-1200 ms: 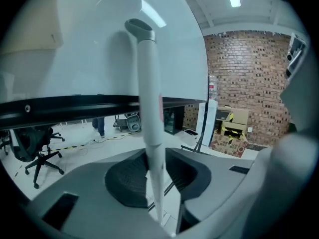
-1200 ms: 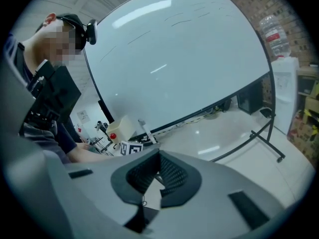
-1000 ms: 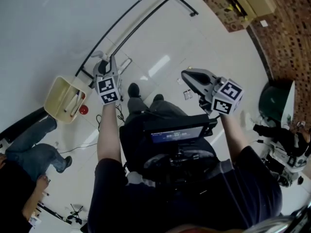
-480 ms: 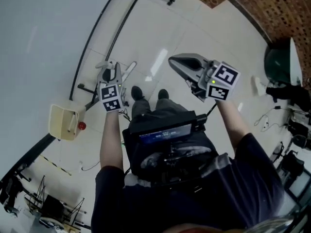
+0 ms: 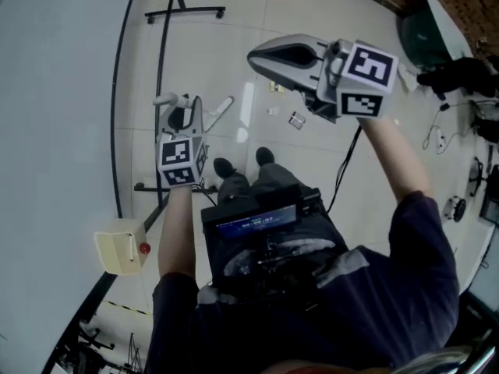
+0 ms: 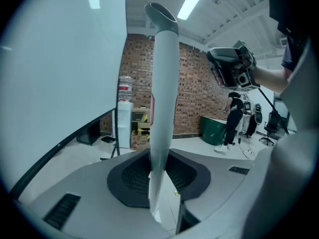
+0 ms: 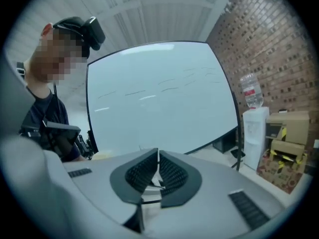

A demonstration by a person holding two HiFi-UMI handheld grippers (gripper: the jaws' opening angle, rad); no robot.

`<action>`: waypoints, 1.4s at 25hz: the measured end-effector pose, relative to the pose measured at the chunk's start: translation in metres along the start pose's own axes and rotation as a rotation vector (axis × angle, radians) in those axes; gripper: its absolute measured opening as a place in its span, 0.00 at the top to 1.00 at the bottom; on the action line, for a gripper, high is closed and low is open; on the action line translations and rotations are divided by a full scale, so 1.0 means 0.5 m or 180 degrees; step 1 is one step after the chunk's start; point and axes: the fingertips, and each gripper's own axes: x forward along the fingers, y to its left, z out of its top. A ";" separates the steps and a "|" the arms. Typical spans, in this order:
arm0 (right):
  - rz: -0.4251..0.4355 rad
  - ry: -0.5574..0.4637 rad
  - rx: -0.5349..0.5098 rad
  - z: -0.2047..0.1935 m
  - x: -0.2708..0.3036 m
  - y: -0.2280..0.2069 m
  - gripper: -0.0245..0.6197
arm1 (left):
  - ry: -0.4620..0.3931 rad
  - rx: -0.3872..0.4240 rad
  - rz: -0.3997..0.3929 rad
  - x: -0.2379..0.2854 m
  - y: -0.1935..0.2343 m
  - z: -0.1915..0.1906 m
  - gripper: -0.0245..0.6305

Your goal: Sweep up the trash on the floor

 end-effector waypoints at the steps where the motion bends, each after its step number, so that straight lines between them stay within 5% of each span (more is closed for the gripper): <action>1: -0.0023 0.0010 -0.0083 0.006 0.004 0.006 0.90 | 0.0018 0.0121 -0.0127 0.020 -0.029 0.018 0.83; 4: -0.0036 0.0230 -0.0404 -0.014 0.028 0.023 0.66 | 0.0064 0.0468 -0.0448 0.073 -0.122 0.071 0.83; 7: -0.0169 0.0286 -0.0629 -0.037 0.022 0.018 0.56 | 0.0090 0.0738 -0.0623 0.105 -0.208 0.103 0.84; 11: -0.0326 -0.0012 -0.0719 -0.023 -0.054 -0.005 0.57 | 0.0118 0.0977 -0.0650 0.145 -0.296 0.135 0.84; 17: -0.0324 -0.0147 -0.0849 -0.018 -0.169 -0.047 0.79 | 0.0188 0.1174 -0.0702 0.189 -0.426 0.155 0.84; 27: -0.0020 -0.0106 -0.0760 -0.082 -0.301 -0.101 0.79 | 0.0144 0.1606 -0.1003 0.235 -0.563 0.133 0.79; 35: -0.0043 0.0030 -0.0530 -0.127 -0.317 -0.200 0.79 | 0.0033 0.1535 -0.1572 0.316 -0.598 0.124 0.79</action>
